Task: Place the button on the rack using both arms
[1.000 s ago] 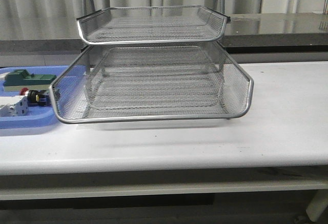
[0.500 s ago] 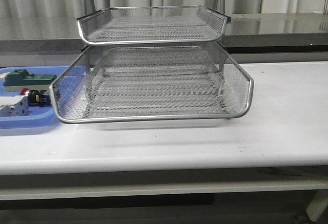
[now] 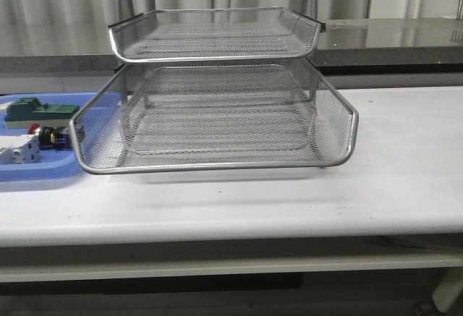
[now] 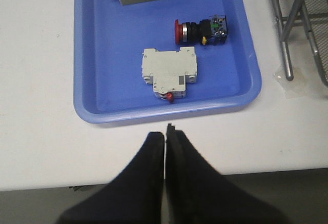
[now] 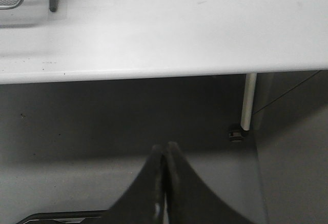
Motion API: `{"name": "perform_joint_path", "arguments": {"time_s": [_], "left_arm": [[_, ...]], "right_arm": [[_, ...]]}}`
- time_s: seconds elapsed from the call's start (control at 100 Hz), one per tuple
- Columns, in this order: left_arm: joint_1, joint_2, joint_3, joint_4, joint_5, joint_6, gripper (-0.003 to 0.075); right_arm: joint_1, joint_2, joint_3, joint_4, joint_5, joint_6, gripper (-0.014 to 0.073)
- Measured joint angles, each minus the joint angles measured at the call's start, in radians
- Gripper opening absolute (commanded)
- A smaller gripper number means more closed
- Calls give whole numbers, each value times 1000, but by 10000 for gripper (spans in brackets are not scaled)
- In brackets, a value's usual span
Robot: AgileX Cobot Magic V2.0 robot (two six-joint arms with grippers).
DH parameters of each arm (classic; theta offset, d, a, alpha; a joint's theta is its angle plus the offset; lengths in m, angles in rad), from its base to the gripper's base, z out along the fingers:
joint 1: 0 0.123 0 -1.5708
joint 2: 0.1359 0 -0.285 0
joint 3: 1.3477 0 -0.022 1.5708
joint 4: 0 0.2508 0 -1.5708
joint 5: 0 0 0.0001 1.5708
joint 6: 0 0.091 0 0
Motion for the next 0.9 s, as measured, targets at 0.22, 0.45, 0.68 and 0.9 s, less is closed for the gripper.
{"name": "perform_joint_path", "arguments": {"time_s": [0.22,0.45,0.68,0.9], "left_arm": [[0,112,-41,0,1,15,80],[0,131,-46,0,4,59,489],[0,131,-46,0,4,60,538],[0,131,-46,-29,-1,62,497]], "right_arm": [[0,0,0,0,0,0,-71],[0,0,0,0,0,0,-71],[0,0,0,0,0,0,-71],[0,0,0,0,0,0,-71]]}}
